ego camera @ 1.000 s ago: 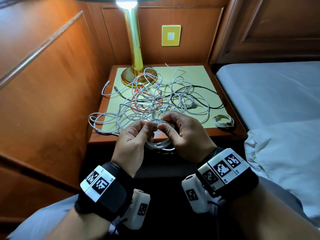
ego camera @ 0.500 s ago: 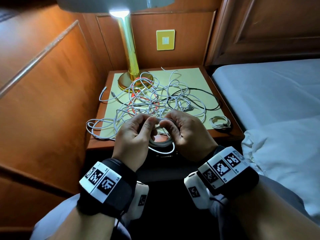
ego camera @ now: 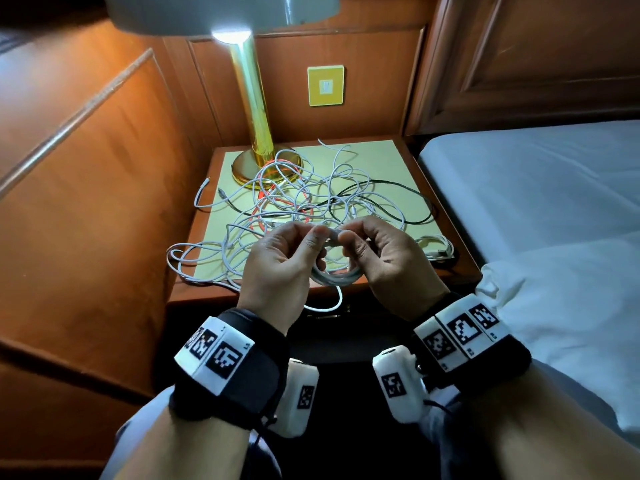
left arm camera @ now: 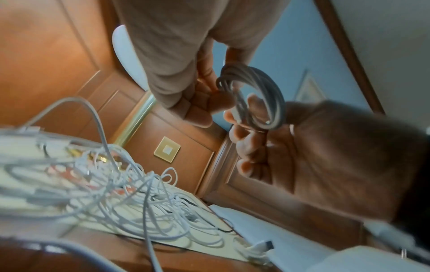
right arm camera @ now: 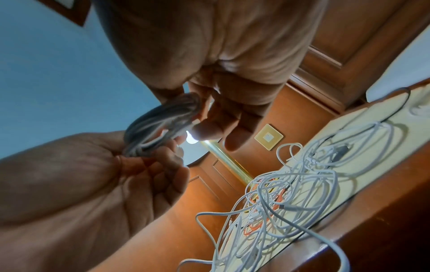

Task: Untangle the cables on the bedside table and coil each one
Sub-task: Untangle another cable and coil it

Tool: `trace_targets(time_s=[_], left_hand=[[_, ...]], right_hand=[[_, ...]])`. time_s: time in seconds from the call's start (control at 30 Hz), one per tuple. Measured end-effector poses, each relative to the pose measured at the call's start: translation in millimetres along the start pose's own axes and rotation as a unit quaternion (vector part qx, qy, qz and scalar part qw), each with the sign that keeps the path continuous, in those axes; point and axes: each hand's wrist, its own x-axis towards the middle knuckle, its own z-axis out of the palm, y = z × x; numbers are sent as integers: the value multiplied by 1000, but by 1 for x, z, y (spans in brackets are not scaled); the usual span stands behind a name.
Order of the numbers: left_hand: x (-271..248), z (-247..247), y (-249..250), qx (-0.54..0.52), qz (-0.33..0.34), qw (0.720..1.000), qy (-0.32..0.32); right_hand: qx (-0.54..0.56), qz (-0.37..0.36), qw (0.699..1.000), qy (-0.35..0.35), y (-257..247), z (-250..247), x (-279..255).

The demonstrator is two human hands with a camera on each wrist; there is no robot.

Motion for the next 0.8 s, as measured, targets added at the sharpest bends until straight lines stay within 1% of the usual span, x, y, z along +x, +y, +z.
trace_targets(time_s=[0.07, 0.2, 0.3, 0.37, 0.43, 0.53, 0.63, 0.8], left_hand=[[3, 5, -2, 45, 22, 999, -8], [12, 19, -7, 10, -8, 1000, 9], [16, 29, -13, 30, -23, 999, -5], [19, 38, -17, 42, -49, 998, -18], [22, 50, -20, 43, -76, 996, -34], [27, 69, -27, 59, -88, 993, -46], [32, 82, -34, 88, -96, 990, -53], [39, 99, -38, 114, -119, 983, -83]], right_hand=[[49, 46, 998, -9, 4, -6, -1], [142, 90, 986, 9, 10, -20, -1], [190, 122, 974, 33, 16, -34, -2], [208, 147, 965, 64, 22, -45, -1], [209, 167, 959, 96, 30, -56, 0], [194, 183, 956, 122, 42, -70, -1], [172, 183, 959, 132, 50, -80, -3], [135, 177, 962, 160, 63, -99, -4]])
